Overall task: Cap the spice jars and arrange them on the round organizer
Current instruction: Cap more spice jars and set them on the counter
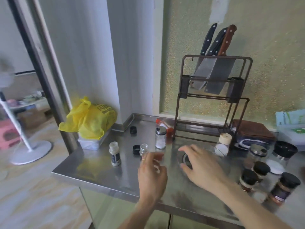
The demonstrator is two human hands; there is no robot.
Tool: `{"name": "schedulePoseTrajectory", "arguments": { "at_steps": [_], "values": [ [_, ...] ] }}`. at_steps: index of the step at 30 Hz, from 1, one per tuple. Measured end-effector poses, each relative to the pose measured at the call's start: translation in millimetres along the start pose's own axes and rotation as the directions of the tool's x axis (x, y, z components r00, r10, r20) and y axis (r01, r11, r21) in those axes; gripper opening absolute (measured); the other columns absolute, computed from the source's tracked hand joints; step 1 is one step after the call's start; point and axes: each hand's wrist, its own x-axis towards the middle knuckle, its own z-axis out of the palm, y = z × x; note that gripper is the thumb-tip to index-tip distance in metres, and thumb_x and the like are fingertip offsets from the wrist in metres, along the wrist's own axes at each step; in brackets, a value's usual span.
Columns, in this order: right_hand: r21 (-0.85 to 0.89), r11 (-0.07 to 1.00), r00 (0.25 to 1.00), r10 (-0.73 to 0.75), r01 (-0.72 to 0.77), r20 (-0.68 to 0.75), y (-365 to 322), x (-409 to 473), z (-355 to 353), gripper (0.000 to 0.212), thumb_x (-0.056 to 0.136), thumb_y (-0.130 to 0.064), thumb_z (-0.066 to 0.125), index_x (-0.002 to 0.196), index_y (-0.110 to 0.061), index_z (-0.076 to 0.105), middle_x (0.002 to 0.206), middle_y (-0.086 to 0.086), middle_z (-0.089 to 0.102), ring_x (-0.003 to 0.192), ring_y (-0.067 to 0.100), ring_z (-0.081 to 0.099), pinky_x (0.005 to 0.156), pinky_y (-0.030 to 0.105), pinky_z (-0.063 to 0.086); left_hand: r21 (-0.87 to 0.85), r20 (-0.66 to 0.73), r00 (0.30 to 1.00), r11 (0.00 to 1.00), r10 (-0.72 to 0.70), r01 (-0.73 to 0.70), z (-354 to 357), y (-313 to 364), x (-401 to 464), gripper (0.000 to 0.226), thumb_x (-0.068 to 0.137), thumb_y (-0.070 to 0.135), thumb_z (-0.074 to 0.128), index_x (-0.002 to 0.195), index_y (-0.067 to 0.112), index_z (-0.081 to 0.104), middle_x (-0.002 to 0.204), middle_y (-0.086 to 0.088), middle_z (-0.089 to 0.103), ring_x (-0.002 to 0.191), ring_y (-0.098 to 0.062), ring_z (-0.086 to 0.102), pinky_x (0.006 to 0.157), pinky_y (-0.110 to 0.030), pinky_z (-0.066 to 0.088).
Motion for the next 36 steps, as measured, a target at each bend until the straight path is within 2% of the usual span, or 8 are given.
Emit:
{"name": "schedulePoseTrajectory", "arguments": {
  "at_steps": [5,12,17,21,28,30,33,36],
  "values": [
    [0.204,0.978,0.999,-0.047,0.048,-0.007,-59.6,63.2,35.9,0.048,0.101,-0.033,0.057,0.147,-0.030,0.044,0.146,-0.004,0.053,0.125,0.018,0.060,0.097,0.034,0.050,0.071,-0.143,0.987,0.994,-0.071,0.081,-34.2,-48.7,15.6,0.029,0.084,0.025,0.075,0.107,0.032,0.059,0.100,0.016,0.060,0.092,-0.012,0.063,0.082,-0.033,0.054],
    [0.316,0.948,0.985,-0.010,-0.045,0.171,-88.5,184.9,47.2,0.023,0.097,-0.035,0.058,0.115,-0.027,0.070,0.121,-0.003,0.073,0.115,0.021,0.067,0.099,0.039,0.053,0.126,0.053,0.984,0.979,-0.169,0.161,-15.2,-66.3,40.7,0.074,0.077,0.043,0.076,0.141,0.023,0.046,0.139,0.013,0.056,0.130,-0.012,0.052,0.104,-0.026,0.043],
    [0.120,0.992,0.856,-0.096,0.041,0.508,-107.4,223.9,75.9,0.033,0.096,-0.023,0.055,0.126,-0.021,0.069,0.138,0.006,0.064,0.113,0.034,0.068,0.091,0.044,0.061,0.131,0.045,0.976,0.970,-0.214,0.207,-13.4,-71.4,56.6,0.025,0.079,0.034,0.072,0.097,0.033,0.055,0.085,0.010,0.070,0.079,-0.013,0.062,0.068,-0.028,0.043],
    [0.128,0.992,0.811,-0.076,0.001,0.580,-110.8,229.2,97.9,0.041,0.098,-0.018,0.045,0.131,-0.031,0.065,0.123,0.003,0.064,0.087,0.030,0.073,0.073,0.038,0.065,0.148,-0.037,0.972,0.961,-0.231,0.234,-43.7,-80.7,51.5,0.021,0.082,0.045,0.072,0.094,0.031,0.061,0.080,0.014,0.070,0.079,-0.006,0.064,0.064,-0.016,0.042],
    [0.162,0.985,0.934,-0.109,0.056,0.341,-104.0,200.5,101.2,0.038,0.076,-0.013,0.080,0.110,-0.024,0.069,0.113,0.001,0.068,0.104,0.024,0.065,0.083,0.032,0.053,0.124,-0.104,0.973,0.968,-0.206,0.218,-70.7,-76.6,41.9,0.022,0.079,0.039,0.077,0.097,0.035,0.065,0.084,0.015,0.075,0.087,-0.012,0.071,0.077,-0.030,0.052],
    [0.455,0.888,0.962,-0.065,-0.066,0.267,-96.2,187.3,77.8,0.039,0.070,-0.011,0.081,0.101,-0.027,0.065,0.101,0.001,0.065,0.090,0.022,0.065,0.078,0.035,0.055,0.105,-0.090,0.977,0.973,-0.194,0.204,-71.2,-69.7,38.6,0.026,0.076,0.036,0.079,0.099,0.034,0.067,0.085,0.017,0.075,0.086,-0.010,0.071,0.080,-0.033,0.055],
    [0.900,0.366,0.958,-0.065,-0.236,0.278,-79.1,159.9,29.0,0.037,0.073,0.007,0.080,0.094,-0.016,0.061,0.092,0.015,0.061,0.089,0.039,0.074,0.092,0.051,0.060,0.072,-0.075,0.985,0.984,-0.155,0.160,-65.8,-54.0,34.1,0.027,0.071,0.036,0.079,0.096,0.033,0.069,0.085,0.014,0.074,0.081,-0.007,0.070,0.080,-0.036,0.058],
    [0.916,0.388,0.968,-0.169,-0.108,0.185,-59.8,127.8,-10.1,0.022,0.084,-0.002,0.080,0.101,-0.010,0.069,0.088,0.010,0.067,0.091,0.030,0.075,0.091,0.041,0.061,0.036,-0.046,0.993,0.994,-0.106,0.107,-53.9,-31.6,28.7,0.026,0.069,0.039,0.079,0.093,0.035,0.070,0.087,0.013,0.071,0.079,-0.004,0.069,0.076,-0.029,0.058]
  ]
}}
